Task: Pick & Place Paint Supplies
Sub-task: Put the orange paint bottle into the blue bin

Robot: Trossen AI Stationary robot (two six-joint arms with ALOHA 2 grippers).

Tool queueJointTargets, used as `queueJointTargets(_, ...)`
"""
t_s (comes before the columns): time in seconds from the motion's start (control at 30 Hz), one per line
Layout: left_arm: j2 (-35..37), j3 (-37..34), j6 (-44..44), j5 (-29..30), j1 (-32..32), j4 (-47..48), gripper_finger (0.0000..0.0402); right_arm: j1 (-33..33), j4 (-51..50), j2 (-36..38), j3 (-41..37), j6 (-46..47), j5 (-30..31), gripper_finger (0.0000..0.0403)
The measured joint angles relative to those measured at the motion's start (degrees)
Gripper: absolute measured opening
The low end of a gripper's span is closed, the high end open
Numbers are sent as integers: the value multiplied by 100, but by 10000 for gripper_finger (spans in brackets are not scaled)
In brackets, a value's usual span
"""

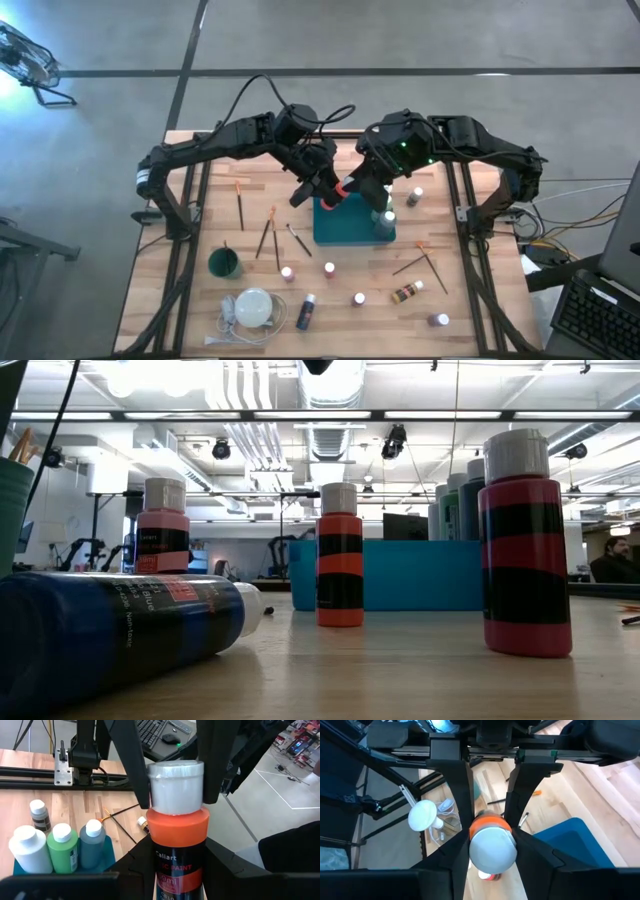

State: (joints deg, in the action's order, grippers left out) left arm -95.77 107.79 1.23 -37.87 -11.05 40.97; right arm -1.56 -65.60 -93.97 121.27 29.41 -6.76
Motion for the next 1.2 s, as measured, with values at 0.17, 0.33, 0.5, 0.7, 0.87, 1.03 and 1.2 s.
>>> queueJointTargets(0.17, -7, -7, 6, -4, 2, 35, 120, -4, 17, 7, -136, 27, -199, 123)
queueJointTargets(0.33, -11, -13, 7, 4, 2, 42, 120, -4, 46, 15, -216, -17, -209, 112)
queueJointTargets(0.5, -11, -20, 7, 4, 2, 21, 120, -4, 66, 15, -220, -29, -210, 112)
queueJointTargets(0.7, -11, -15, -77, 105, 2, -27, 147, -5, -42, 23, -123, -110, -205, 112)
queueJointTargets(0.87, 41, 31, -278, 184, -67, 157, 210, -64, -410, 58, 47, -131, -176, 112)
queueJointTargets(1.03, 257, 31, -427, 197, -395, 634, 275, -284, -1010, 94, 190, -313, -73, 112)
queueJointTargets(1.2, 564, 26, -389, 224, -758, 669, 301, -761, -1336, 13, 149, -1034, -100, 112)
